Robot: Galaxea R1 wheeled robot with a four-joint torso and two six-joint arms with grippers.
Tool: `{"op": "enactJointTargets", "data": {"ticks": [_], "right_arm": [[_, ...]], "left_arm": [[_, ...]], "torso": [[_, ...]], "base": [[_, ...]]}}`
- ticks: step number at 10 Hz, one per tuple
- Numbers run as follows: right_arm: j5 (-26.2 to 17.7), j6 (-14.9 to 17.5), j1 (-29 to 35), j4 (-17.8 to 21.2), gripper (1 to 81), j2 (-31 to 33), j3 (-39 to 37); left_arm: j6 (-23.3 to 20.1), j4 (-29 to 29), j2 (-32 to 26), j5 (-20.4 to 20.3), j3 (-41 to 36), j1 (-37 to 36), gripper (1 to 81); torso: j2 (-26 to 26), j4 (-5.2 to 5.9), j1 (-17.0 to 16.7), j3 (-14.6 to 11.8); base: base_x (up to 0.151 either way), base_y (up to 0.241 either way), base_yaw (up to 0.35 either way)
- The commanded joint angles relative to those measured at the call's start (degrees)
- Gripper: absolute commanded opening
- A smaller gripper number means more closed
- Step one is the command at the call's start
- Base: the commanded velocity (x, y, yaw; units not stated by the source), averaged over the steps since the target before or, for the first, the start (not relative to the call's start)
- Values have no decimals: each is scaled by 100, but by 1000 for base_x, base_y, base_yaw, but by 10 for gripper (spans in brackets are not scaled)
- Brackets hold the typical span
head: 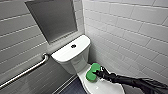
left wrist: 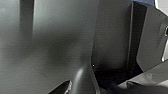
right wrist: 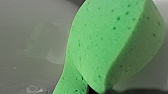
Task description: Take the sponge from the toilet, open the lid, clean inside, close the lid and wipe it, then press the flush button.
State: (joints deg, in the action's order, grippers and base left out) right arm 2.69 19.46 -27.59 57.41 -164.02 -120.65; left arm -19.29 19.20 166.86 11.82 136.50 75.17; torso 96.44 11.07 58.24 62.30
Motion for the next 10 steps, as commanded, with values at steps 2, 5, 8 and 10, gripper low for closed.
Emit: {"op": "enactJointTargets", "data": {"ticks": [2,5,8,10], "right_arm": [[-524,14,496,104,10,-80,-360],[-542,6,109,113,10,-36,-871],[448,58,-147,34,10,1130,1419],[1014,50,-452,-81,10,1684,2170]], "left_arm": [[-14,22,-47,531,-62,-50,811],[-14,31,-48,531,-62,-50,811],[-22,31,-39,531,-62,-50,811],[-14,31,-39,531,-62,-50,811]], "torso": [[0,0,0,0],[0,0,0,0],[0,-2,0,0],[0,-2,0,0]], "base": [[0,0,0],[0,0,0],[0,0,0],[0,0,0]]}}
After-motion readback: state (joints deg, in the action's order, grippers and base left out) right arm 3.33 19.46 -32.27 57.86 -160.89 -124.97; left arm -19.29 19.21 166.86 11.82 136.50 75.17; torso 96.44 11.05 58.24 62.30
